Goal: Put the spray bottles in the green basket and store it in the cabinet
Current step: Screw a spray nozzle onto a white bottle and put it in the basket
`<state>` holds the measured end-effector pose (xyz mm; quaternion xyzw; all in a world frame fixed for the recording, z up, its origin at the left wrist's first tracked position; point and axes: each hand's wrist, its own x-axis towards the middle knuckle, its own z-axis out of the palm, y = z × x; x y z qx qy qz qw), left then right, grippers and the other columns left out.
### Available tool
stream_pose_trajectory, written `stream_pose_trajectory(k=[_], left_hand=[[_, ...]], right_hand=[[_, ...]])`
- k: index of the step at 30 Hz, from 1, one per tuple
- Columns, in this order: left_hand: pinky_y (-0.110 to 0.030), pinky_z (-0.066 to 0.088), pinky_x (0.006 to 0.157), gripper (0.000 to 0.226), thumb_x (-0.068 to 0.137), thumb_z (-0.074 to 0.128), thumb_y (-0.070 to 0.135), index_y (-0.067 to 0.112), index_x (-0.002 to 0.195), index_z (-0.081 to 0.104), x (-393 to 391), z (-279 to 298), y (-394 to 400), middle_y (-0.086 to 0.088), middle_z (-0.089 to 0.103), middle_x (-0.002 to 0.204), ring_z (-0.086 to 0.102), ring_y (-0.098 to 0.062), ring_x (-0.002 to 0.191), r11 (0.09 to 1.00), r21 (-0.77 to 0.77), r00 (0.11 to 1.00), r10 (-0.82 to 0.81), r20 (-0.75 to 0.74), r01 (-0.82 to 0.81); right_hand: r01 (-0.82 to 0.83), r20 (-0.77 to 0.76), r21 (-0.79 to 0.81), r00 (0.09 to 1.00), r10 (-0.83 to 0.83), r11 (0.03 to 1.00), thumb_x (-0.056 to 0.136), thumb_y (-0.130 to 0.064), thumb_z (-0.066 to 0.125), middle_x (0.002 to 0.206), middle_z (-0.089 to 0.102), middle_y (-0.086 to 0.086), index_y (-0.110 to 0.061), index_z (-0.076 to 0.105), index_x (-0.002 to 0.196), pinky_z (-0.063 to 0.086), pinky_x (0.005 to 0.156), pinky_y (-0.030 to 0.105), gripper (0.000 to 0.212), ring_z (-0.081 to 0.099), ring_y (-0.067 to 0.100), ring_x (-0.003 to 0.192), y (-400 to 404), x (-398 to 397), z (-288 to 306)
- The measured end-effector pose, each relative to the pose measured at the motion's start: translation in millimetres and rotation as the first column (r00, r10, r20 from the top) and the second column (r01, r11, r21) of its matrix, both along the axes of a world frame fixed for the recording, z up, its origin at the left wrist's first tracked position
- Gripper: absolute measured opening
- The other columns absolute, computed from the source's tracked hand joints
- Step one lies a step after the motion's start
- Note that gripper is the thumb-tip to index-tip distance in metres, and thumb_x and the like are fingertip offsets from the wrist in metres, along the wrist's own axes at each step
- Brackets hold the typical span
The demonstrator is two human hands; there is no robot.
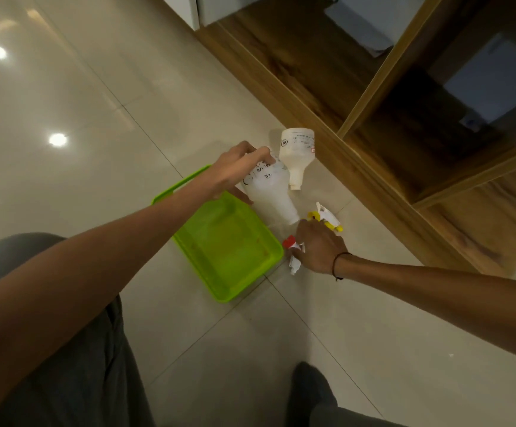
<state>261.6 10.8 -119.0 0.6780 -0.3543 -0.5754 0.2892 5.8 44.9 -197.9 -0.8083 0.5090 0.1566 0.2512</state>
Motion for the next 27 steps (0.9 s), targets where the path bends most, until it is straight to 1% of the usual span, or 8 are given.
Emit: stream_pose_trajectory(k=[3,6,9,11,14,18,20,27], left_hand=[[-0.048,0.068,0.063,0.071,0.061,0.065,0.061,0.022,0.120,0.070,2.0,0.6,0.6,0.003,0.055,0.132,0.056,-0.026,0.117,0.999,0.005,0.999,0.035,-0.017,-0.035],[-0.045,0.067,0.061,0.073,0.060,0.066,0.059,0.021,0.122,0.069,8.5,-0.3,2.8,0.003,0.054,0.132,0.056,-0.026,0.115,0.997,0.012,0.997,0.071,-0.025,-0.071],[-0.043,0.066,0.060,0.066,0.067,0.069,0.054,0.019,0.123,0.067,20.3,-4.1,2.1,0.001,0.053,0.131,0.056,-0.030,0.118,0.990,0.008,0.988,0.142,-0.053,-0.142],[-0.044,0.066,0.059,0.064,0.071,0.068,0.051,0.018,0.125,0.066,27.6,-6.4,1.3,0.001,0.053,0.129,0.055,-0.032,0.120,0.979,0.017,0.977,0.204,-0.069,-0.204],[-0.048,0.067,0.061,0.068,0.071,0.069,0.051,0.018,0.130,0.063,32.0,-8.8,-2.0,-0.003,0.054,0.128,0.057,-0.032,0.117,0.955,0.023,0.953,0.296,-0.067,-0.295],[-0.050,0.067,0.064,0.070,0.070,0.070,0.054,0.018,0.130,0.062,32.9,-10.6,-8.8,-0.004,0.056,0.130,0.060,-0.032,0.118,0.919,0.034,0.915,0.394,-0.093,-0.392],[-0.051,0.068,0.065,0.074,0.067,0.070,0.056,0.017,0.130,0.064,31.5,-11.0,-10.7,-0.006,0.059,0.132,0.063,-0.033,0.117,0.902,0.040,0.895,0.432,-0.111,-0.430],[-0.052,0.068,0.067,0.075,0.067,0.070,0.056,0.017,0.132,0.065,21.4,-13.6,-13.9,-0.011,0.064,0.134,0.070,-0.034,0.108,0.878,0.067,0.865,0.478,-0.150,-0.474]], right_hand=[[-0.171,-0.142,-0.104,0.978,0.156,0.980,0.091,-0.042,0.070,0.126,0.051,0.015,-0.009,0.050,0.126,0.049,0.075,0.043,0.052,0.055,0.037,0.114,-2.5,21.3,-8.3],[-0.249,-0.213,-0.116,0.952,0.221,0.962,0.078,-0.031,0.082,0.120,0.059,0.013,-0.005,0.049,0.127,0.043,0.075,0.043,0.064,0.053,0.034,0.118,-4.8,31.2,-11.0],[-0.214,-0.173,-0.227,0.969,0.177,0.950,0.094,-0.027,0.061,0.110,0.071,0.017,-0.004,0.048,0.131,0.045,0.080,0.044,0.046,0.058,0.040,0.115,-6.7,20.4,-5.2],[-0.183,-0.158,-0.288,0.977,0.141,0.940,0.097,-0.030,0.057,0.109,0.073,0.013,-0.008,0.051,0.122,0.044,0.085,0.043,0.034,0.061,0.038,0.112,-12.9,9.9,4.4],[-0.043,-0.026,-0.316,0.999,0.037,0.948,0.102,-0.034,0.056,0.114,0.069,0.006,-0.014,0.055,0.115,0.046,0.090,0.045,0.024,0.058,0.032,0.115,-16.9,-6.5,17.3],[0.082,0.139,-0.307,0.989,-0.040,0.948,0.106,-0.033,0.050,0.115,0.064,0.007,-0.017,0.053,0.115,0.054,0.078,0.045,0.019,0.055,0.031,0.109,-10.2,-27.8,28.2],[0.077,0.145,-0.326,0.989,-0.030,0.942,0.107,-0.032,0.048,0.111,0.062,0.005,-0.018,0.052,0.115,0.053,0.070,0.042,0.017,0.053,0.029,0.103,-5.5,-37.7,31.4],[0.149,0.187,-0.281,0.977,-0.098,0.948,0.107,-0.031,0.045,0.101,0.061,0.000,-0.019,0.051,0.109,0.051,0.064,0.040,0.014,0.051,0.024,0.095,8.3,-62.2,38.7]])
